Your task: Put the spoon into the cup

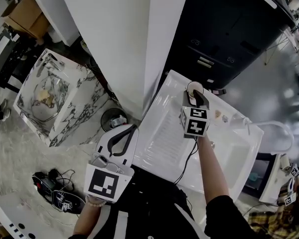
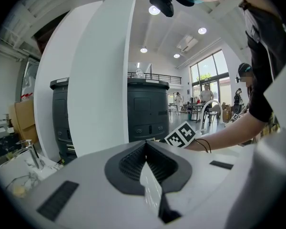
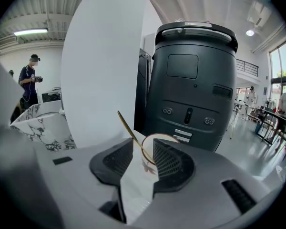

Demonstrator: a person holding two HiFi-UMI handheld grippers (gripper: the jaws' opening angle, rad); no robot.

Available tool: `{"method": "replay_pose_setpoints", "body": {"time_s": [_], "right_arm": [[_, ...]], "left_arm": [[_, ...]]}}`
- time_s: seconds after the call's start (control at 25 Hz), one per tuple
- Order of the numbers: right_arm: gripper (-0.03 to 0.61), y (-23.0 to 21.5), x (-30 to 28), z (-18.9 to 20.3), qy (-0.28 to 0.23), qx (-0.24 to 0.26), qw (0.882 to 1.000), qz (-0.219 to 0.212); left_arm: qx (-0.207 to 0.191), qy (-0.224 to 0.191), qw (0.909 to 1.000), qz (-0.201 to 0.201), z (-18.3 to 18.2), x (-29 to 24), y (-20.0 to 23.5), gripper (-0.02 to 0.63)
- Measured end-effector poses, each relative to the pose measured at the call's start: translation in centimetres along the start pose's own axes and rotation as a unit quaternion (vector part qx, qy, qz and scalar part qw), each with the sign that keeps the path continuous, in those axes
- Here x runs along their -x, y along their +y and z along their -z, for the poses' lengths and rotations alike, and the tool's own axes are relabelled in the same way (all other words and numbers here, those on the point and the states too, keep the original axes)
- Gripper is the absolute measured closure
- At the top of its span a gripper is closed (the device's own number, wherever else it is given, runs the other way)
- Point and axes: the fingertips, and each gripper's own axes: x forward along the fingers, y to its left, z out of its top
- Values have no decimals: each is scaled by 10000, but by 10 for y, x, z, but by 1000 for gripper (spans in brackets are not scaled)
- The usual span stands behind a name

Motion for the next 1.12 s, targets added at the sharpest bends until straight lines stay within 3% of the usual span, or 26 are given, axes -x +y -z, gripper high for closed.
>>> {"method": "replay_pose_setpoints", "body": {"time_s": [0.4, 0.64, 0.68, 0.8, 1.12], "right_arm": [[463, -5, 25, 7, 6, -245, 9993, 289], [466, -1, 44, 10, 11, -294, 9993, 227], [474, -2, 49, 10, -26, -308, 9991, 279], [577, -8, 65, 6, -224, -430, 9976, 501], [577, -13, 111, -4, -551, -509, 9954, 597]], "left_arm": [[43, -117, 9993, 363, -2, -10, -5, 614], [-52, -141, 9978, 647, -7, -21, -13, 614], [-66, -149, 9975, 692, -9, -22, -14, 614], [-121, -189, 9963, 830, -13, -25, -20, 614], [-262, -256, 9922, 1188, -21, -35, -37, 614]]}}
